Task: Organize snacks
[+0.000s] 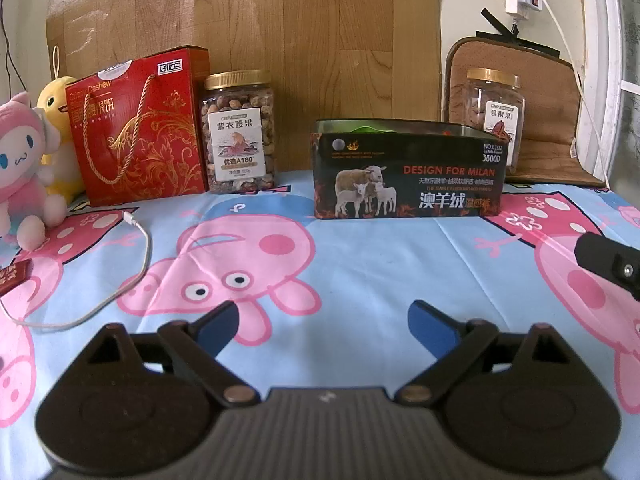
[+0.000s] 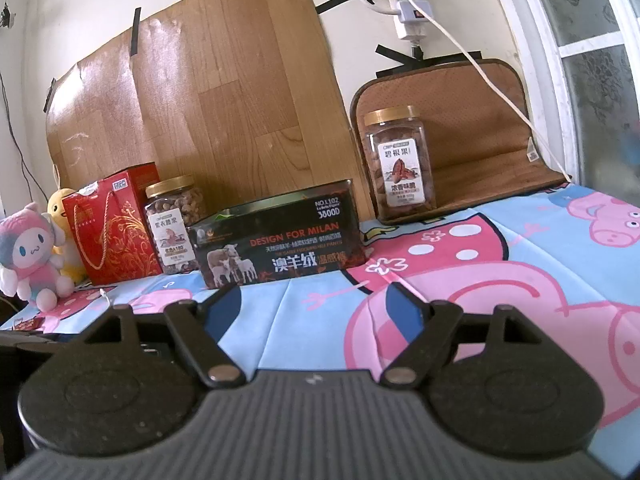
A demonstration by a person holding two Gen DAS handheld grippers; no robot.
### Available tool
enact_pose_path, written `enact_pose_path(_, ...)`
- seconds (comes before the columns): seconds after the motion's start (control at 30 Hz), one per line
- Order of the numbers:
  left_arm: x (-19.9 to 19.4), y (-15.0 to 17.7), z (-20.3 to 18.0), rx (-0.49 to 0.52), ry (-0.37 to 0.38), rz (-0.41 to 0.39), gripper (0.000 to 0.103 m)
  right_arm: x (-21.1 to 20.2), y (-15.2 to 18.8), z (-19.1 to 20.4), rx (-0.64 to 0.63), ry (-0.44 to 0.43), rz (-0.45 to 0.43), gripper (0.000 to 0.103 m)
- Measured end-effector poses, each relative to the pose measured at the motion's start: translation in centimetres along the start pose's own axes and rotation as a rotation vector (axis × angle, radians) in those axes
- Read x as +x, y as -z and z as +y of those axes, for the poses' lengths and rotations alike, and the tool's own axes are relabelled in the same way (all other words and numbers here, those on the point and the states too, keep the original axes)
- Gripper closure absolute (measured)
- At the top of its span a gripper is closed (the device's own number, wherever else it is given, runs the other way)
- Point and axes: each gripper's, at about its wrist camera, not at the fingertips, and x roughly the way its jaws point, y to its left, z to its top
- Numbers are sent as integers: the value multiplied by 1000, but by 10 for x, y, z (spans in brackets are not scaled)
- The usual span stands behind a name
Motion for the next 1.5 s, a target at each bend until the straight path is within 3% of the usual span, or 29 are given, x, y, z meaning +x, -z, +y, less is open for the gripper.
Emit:
enact_pose_path(0.97,6,-1,-1,8,-20,42,3,-5,2,2,12,-6,14,21)
enact_pose_path(1.5,-17,-2,-5,-16,-55,68,0,-22,-11,8,31,-81,45,18)
